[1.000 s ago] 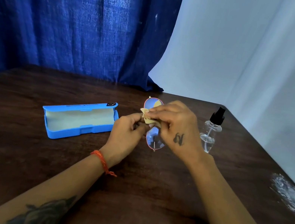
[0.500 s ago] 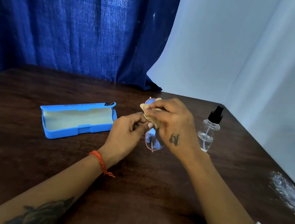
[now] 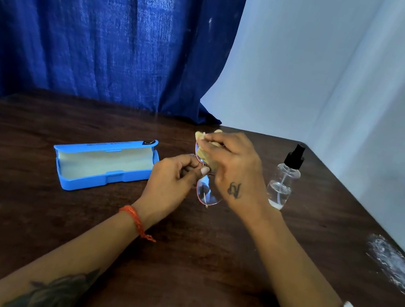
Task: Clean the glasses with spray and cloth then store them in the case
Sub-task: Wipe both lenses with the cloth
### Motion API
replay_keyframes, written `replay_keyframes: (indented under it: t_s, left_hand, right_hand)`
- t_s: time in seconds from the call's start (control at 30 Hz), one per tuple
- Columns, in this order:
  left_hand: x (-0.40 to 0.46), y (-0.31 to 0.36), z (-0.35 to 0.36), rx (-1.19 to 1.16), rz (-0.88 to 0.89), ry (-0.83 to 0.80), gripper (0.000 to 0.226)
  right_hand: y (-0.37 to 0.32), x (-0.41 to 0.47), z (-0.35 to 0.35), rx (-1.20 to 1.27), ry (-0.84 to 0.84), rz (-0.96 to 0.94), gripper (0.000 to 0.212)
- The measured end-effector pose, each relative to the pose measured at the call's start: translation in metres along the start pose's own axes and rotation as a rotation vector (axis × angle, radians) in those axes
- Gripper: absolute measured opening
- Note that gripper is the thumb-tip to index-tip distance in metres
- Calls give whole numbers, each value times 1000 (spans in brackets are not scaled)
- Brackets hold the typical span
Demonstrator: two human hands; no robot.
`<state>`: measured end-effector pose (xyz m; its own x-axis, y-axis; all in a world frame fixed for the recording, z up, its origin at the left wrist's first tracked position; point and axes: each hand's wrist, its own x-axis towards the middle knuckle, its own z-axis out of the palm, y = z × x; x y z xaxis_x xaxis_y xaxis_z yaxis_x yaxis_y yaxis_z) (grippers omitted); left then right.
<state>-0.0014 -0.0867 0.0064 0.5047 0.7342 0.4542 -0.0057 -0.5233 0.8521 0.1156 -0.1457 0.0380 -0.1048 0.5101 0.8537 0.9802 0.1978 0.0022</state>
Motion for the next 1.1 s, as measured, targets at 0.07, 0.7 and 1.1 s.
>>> replay_keyframes:
  t_s: [0.07,0.7,1.1]
  left_hand:
    - [0,0,-1,3,-2,-1,12]
    - [2,0,-3,-8,-15,49,13]
    - [6,-1,-3,-337,-116,109,17]
  right_hand:
    - [2,-2,-3,39,-53,-45,33]
    - [-1,-3,-11,88,-82,45,31]
    - [-2,6,-28,434,-30,580,31]
